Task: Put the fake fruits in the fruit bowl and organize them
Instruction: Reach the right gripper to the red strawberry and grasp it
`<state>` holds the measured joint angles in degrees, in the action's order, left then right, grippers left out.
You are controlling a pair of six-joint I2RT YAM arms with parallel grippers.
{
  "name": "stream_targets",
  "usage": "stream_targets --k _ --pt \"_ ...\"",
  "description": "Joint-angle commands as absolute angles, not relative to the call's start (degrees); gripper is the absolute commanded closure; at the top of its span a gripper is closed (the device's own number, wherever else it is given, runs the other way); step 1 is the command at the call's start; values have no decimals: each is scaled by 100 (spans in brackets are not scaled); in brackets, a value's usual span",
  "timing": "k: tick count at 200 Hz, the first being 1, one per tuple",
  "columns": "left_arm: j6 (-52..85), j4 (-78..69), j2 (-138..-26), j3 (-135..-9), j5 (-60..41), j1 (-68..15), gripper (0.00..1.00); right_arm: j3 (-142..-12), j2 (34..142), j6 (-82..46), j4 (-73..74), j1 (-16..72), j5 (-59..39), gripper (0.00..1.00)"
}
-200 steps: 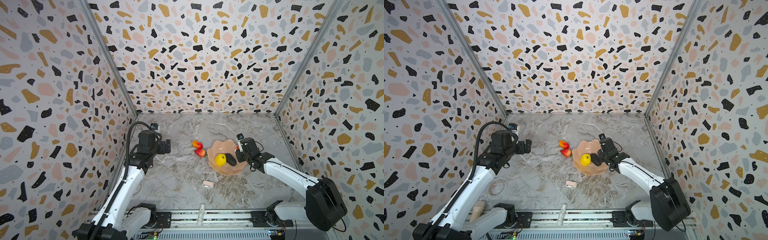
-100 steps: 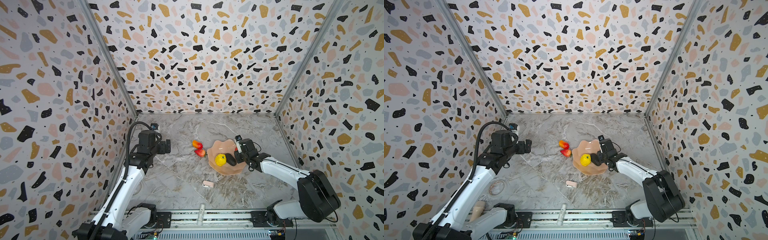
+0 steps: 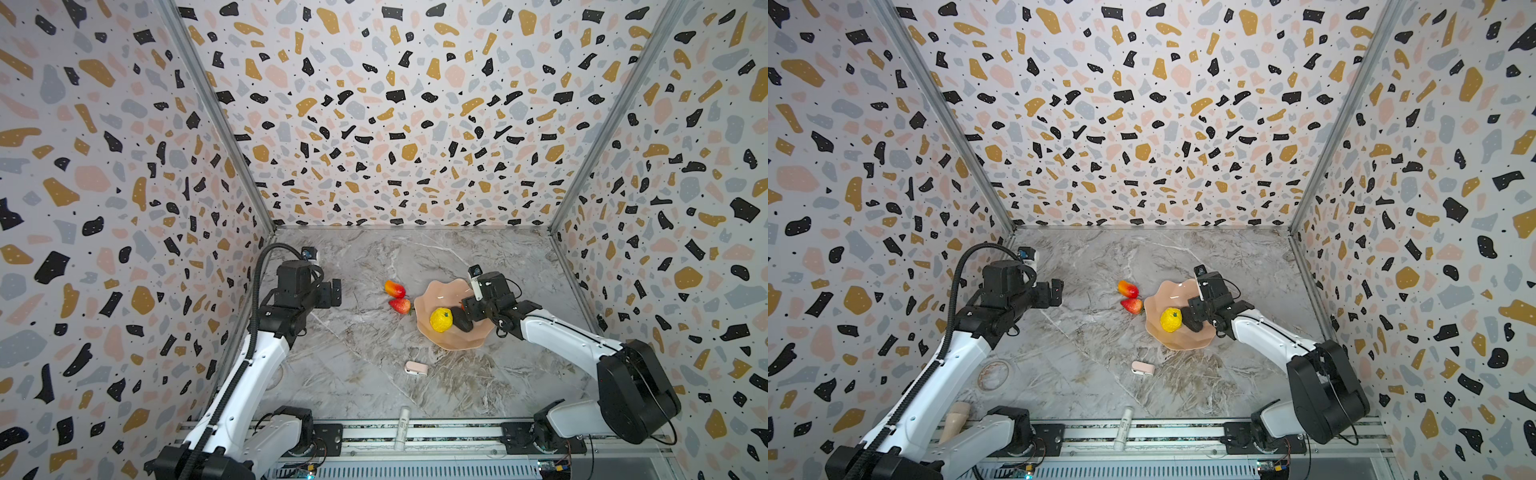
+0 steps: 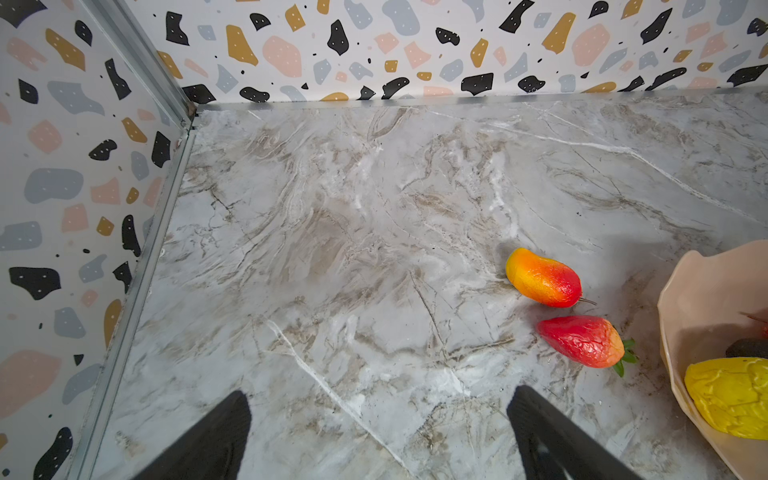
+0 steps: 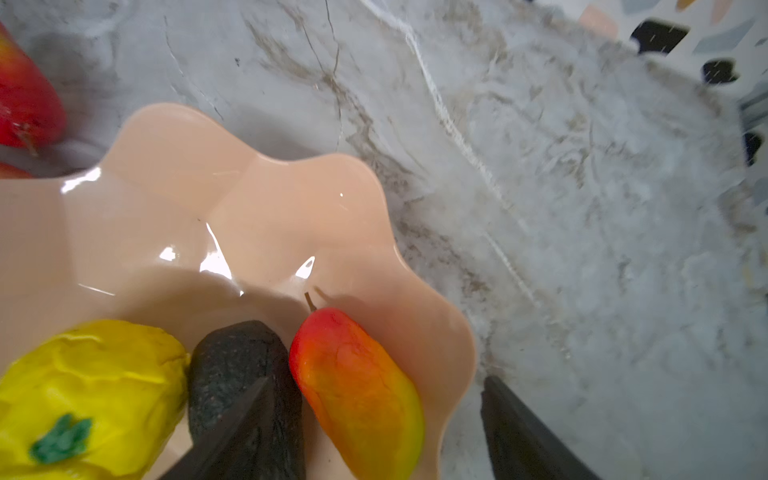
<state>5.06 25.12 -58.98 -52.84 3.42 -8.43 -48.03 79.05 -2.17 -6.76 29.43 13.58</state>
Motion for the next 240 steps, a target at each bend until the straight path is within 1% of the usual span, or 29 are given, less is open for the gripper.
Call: stream_targets --k 1,23,62,80,113,136,148,169,199,240 --pt "419 2256 -5885 -5265 248 -870 0 -5335 7653 -136 -842 3270 1366 0" --pt "421 2246 -5892 -5247 240 -870 0 -5659 8004 -93 -565 3664 946 1" --pt "403 2255 -5854 -5229 255 -870 1 -6593 9161 416 -258 4235 429 1" --pt "393 2241 -5845 -5229 255 -870 0 -7326 9781 700 -635 4326 53 0" --pt "391 2207 -5827 -5178 268 -870 1 -8467 10814 983 -1421 4464 -193 4" --pt "375 2197 -5827 -5159 282 -870 0 -8890 11333 985 -1738 4491 -224 11" --pt "371 2199 -5818 -5160 286 -870 0 -9064 11536 994 -1896 4508 -245 16" --pt "369 2197 -5810 -5159 282 -870 0 -9289 11803 1030 -2116 4541 -268 21" --pt "370 2172 -5810 -5150 273 -870 0 -9545 12083 1079 -2348 4579 -264 21" --pt "364 2180 -5818 -5168 281 -870 0 -9846 12394 1099 -2604 4613 -289 25"
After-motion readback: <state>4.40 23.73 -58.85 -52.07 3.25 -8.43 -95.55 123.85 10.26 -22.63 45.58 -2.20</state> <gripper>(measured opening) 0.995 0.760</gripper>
